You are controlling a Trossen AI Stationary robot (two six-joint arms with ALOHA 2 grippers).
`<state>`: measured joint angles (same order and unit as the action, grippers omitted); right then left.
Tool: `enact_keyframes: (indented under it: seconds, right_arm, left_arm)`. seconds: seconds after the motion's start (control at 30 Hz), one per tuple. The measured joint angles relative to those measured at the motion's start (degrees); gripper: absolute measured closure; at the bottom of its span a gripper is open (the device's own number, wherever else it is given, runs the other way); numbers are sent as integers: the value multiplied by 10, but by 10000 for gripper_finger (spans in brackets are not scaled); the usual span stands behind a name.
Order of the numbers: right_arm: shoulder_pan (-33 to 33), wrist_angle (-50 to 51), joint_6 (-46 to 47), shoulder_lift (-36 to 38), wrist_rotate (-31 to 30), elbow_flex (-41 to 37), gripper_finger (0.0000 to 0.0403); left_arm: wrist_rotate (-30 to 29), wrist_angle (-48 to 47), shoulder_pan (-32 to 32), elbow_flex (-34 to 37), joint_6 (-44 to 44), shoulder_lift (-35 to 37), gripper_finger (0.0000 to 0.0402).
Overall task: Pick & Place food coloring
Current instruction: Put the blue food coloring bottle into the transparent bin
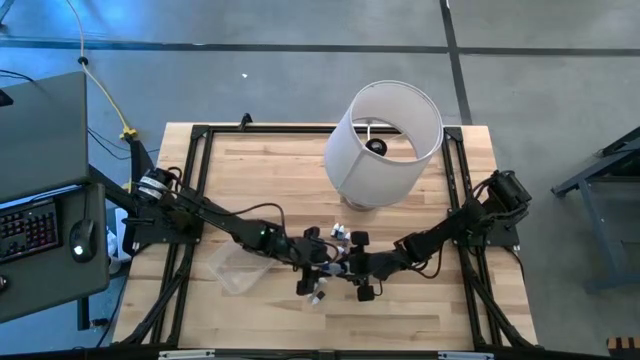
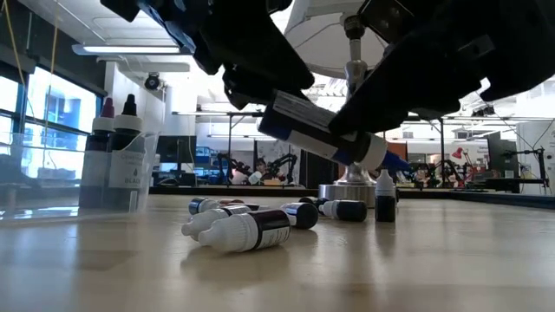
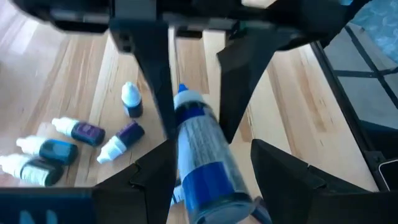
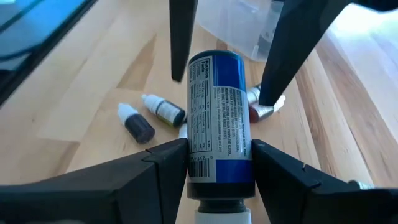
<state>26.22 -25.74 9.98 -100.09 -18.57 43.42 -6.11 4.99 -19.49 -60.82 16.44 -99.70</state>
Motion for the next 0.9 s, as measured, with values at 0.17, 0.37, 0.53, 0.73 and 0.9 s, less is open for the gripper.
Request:
enact_keyframes:
  seconds: [0.17, 0.37, 0.53, 0.73, 0.9]
  right_arm:
    - [0, -5, -8, 0, 0, 0, 236]
    - [0, -25, -40, 0, -9, 0, 236]
    - [0, -33, -50, 0, -9, 0, 236]
    - [0, -50, -66, 0, -11, 0, 236]
    - [0, -55, -66, 0, -10, 0, 236]
  left_arm:
    - [-4, -27, 0, 0, 6, 0, 200]
    - [13, -26, 0, 0, 7, 0, 200]
    - [12, -16, 2, 0, 7, -9, 200]
    - [28, -22, 4, 1, 19, -12, 200]
    - [27, -21, 4, 1, 19, -12, 206]
